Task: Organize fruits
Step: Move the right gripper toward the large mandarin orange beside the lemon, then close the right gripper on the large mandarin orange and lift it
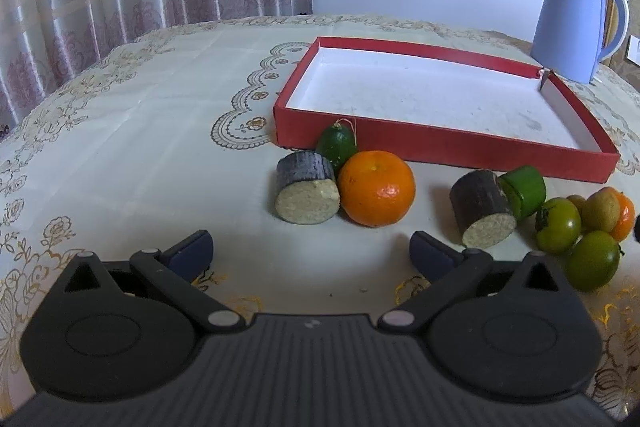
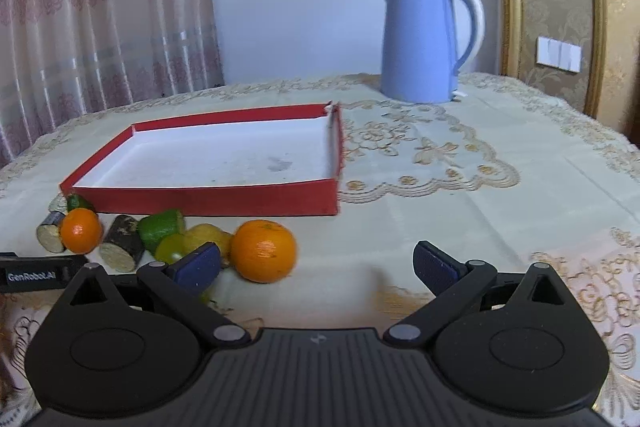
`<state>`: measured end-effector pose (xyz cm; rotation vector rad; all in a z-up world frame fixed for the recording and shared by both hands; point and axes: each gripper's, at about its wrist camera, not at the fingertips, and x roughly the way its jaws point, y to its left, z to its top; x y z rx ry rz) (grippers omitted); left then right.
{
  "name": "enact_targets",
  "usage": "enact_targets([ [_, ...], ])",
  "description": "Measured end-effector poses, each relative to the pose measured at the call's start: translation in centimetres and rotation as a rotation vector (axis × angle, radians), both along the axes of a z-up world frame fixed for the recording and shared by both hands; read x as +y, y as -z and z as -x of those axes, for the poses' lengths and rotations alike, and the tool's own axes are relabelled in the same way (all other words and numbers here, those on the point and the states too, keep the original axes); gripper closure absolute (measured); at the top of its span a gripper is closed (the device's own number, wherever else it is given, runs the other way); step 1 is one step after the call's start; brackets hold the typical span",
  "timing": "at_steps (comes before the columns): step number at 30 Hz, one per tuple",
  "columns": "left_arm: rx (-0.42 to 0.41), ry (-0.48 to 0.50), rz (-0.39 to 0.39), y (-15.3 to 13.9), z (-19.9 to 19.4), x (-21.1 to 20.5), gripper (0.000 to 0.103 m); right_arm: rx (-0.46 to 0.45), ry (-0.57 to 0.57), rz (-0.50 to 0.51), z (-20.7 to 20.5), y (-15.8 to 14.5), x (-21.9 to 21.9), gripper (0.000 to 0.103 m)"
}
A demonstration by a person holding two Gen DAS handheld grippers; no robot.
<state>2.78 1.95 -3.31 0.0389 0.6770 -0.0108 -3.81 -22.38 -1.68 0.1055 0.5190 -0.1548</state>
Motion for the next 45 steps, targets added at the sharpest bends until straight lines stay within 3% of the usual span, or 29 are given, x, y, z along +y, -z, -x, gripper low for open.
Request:
enact_targets([
  [9,-0.01,0.007,0.003,0.1,-0.2,0.2,0.0,0.022,-0.033,0.064,-1.2,0.1,0.2,0.001],
  [14,-0.016,0.011,-0.002,0.2,-0.2,0.0,0.0,0.072,-0.09,0.048,-2.8,0.7,0.3,0.008],
  [24,-0.02,0.013,-0.004,0.3,-0.3,-0.1,0.0,0.077,-0.135,0.058,-4.2,0.9,1.0,0.016],
  [31,-0.021,0.013,-0.005,0.3,-0.3,0.0,0.0,0.083,-0.157,0.028,-4.5,0.9,1.1,0.031],
  [34,-0.021,0.013,-0.002,0.4,-0.3,-0.1,0.0,0.077,-0.189,0.009,-4.3,0.9,1.2,0.049],
  [37,-0.022,0.013,-0.001,0.4,-0.2,-0.1,0.0,0.072,-0.207,0.008,-4.2,0.8,1.7,0.06],
  [45,-0.022,0.013,0.0,0.4,-0.2,0.0,0.0,0.053,-0.184,-0.018,-3.6,0.8,1.3,0.06],
])
